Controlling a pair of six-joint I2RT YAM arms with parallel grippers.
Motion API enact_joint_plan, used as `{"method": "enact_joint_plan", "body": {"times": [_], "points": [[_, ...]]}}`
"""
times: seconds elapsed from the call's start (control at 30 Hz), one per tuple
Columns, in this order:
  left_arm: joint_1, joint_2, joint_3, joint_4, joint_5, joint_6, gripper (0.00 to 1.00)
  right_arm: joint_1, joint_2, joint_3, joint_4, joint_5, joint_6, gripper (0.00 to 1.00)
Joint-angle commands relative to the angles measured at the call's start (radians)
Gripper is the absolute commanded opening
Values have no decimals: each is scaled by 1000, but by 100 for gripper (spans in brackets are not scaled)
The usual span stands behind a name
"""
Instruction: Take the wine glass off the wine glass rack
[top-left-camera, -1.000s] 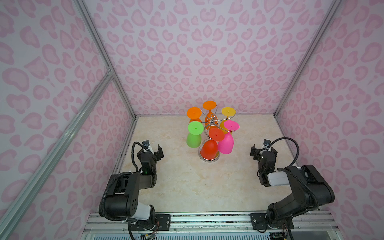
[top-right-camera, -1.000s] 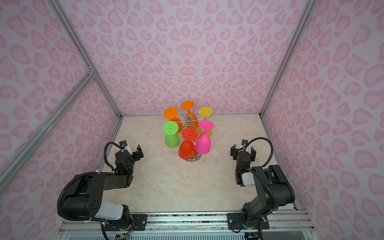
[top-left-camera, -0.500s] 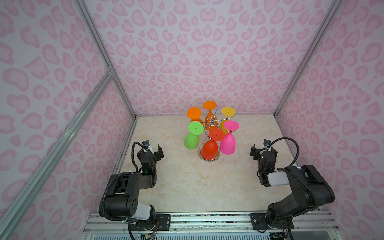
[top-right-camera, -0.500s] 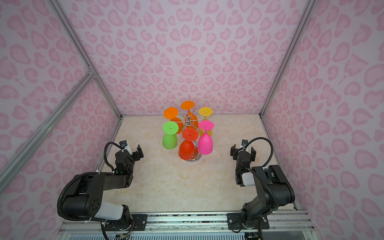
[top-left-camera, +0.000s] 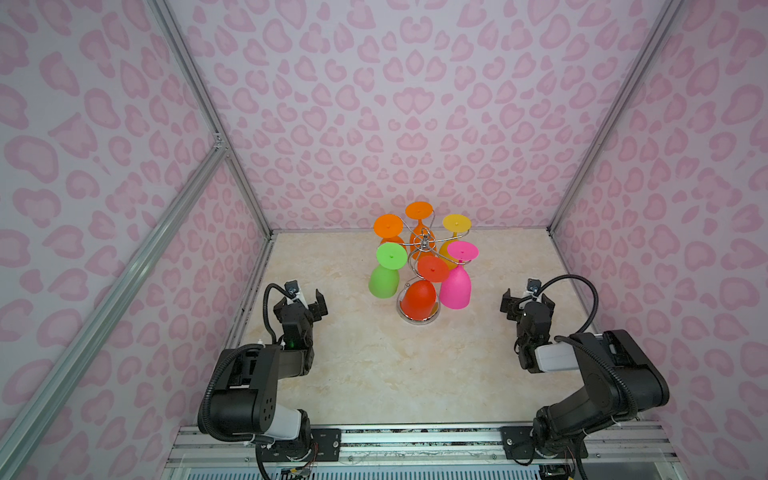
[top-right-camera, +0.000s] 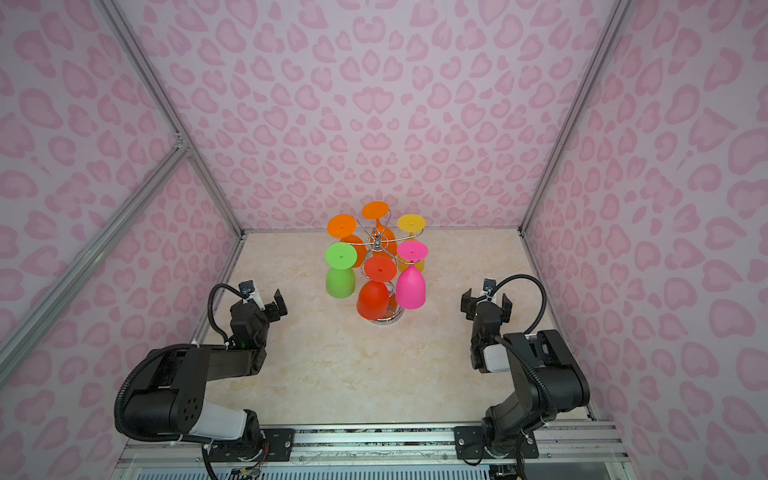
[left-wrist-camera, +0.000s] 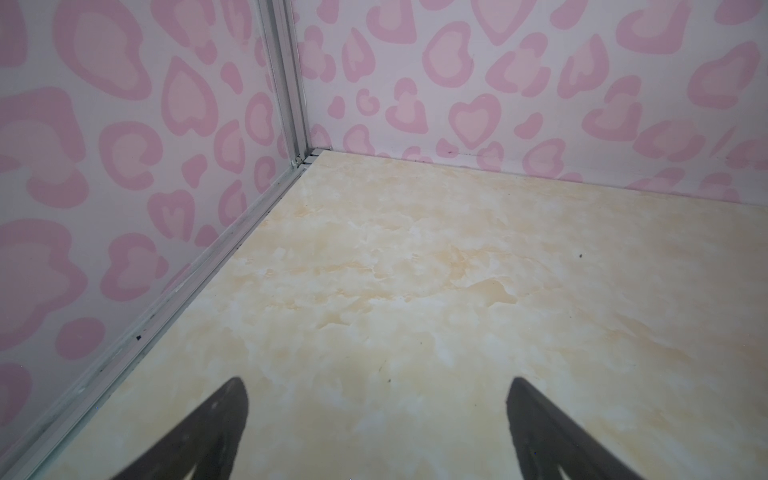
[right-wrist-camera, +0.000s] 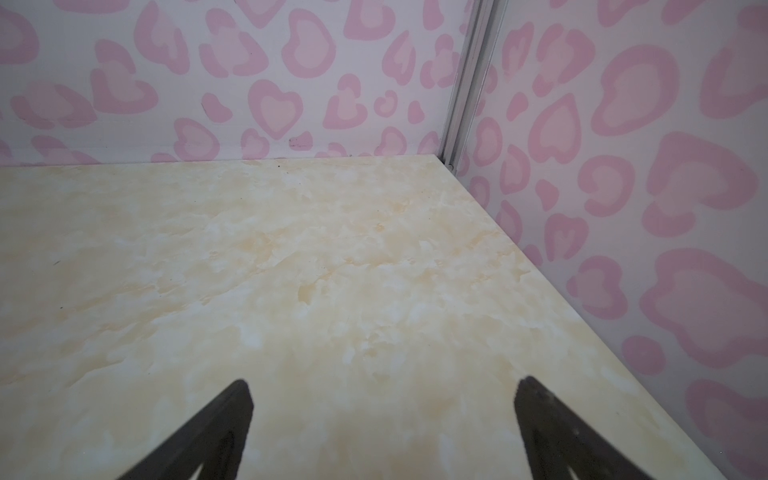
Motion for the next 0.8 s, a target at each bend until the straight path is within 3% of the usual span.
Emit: {"method": "enact_joint_plan", "body": {"times": [0.0, 0.17, 0.3, 0.47, 0.6, 0.7, 0.77], "points": [[1, -4, 3, 26, 3, 2, 99, 0, 5, -5, 38, 15, 0, 96], [1, -28, 19, -19, -19, -5, 99, 2, -5, -2, 29, 33, -1, 98], [-1, -128, 97, -236, -40, -5, 97, 12, -97, 39, -122, 36, -9, 98], [-11, -191, 136, -321, -103, -29, 98, 57, -192, 109, -327, 75, -28, 98], [-23, -248, 204, -429, -85, -98, 98, 66, -296, 195, -513, 14, 82, 96], [-33, -286, 285, -550, -26, -159, 99, 66, -379, 344, -748, -18, 205, 90], [-46, -317, 339, -625, 38, -191, 99, 65, -409, 471, -891, -91, 243, 94]]}}
